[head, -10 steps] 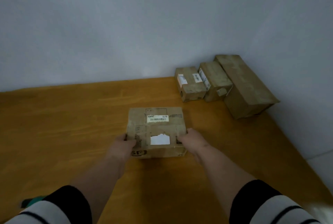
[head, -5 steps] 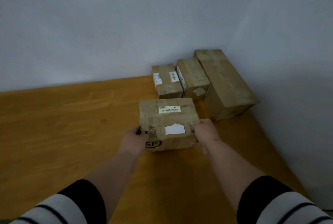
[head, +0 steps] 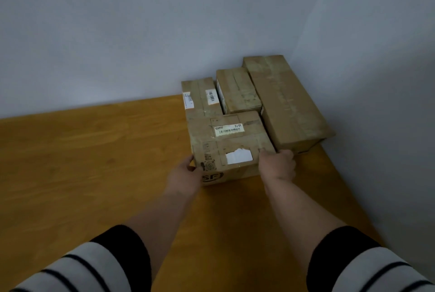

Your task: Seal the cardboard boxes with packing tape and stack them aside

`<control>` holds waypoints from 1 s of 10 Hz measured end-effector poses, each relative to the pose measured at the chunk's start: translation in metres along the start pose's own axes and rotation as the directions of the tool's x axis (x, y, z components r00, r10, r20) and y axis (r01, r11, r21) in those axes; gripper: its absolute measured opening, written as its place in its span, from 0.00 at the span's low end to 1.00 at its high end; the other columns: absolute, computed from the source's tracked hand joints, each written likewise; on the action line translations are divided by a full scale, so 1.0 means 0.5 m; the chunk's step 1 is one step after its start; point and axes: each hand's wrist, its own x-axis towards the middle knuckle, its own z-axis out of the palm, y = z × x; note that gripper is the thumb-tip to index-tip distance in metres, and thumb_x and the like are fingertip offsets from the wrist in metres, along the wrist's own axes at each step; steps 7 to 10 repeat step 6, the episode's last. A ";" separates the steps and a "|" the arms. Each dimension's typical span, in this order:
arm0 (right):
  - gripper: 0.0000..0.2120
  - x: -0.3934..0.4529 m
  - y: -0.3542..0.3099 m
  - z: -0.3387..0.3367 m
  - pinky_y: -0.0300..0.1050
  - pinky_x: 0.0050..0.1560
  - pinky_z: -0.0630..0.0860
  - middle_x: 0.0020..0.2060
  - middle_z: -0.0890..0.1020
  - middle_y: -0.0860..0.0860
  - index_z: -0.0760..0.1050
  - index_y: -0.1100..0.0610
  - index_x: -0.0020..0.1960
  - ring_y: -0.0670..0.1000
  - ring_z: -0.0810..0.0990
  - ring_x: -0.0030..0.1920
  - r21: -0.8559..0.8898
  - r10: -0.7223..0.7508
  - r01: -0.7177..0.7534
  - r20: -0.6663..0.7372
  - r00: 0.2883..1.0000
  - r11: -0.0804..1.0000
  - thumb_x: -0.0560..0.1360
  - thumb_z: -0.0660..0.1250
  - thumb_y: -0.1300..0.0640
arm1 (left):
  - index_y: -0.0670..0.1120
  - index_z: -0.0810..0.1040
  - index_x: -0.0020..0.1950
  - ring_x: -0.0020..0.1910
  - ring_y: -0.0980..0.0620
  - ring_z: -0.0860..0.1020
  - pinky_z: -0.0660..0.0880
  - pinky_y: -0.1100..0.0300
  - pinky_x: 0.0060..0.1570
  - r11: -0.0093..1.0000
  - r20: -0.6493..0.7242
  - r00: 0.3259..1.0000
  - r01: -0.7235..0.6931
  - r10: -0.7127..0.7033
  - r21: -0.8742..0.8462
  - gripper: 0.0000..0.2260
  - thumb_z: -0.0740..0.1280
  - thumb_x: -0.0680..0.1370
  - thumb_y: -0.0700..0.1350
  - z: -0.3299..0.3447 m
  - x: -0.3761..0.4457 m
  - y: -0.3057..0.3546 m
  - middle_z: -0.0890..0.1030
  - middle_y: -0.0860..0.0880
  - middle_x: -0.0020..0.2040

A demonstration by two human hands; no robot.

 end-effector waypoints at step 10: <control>0.16 -0.117 -0.062 0.020 0.49 0.54 0.77 0.61 0.73 0.52 0.70 0.53 0.63 0.53 0.74 0.59 0.070 -0.330 0.334 -0.060 0.942 0.940 0.76 0.66 0.60 | 0.51 0.56 0.79 0.65 0.42 0.73 0.74 0.45 0.63 0.994 -0.066 0.994 0.083 -0.088 -0.072 0.28 0.64 0.82 0.47 -0.143 -0.020 -0.022 0.66 0.48 0.75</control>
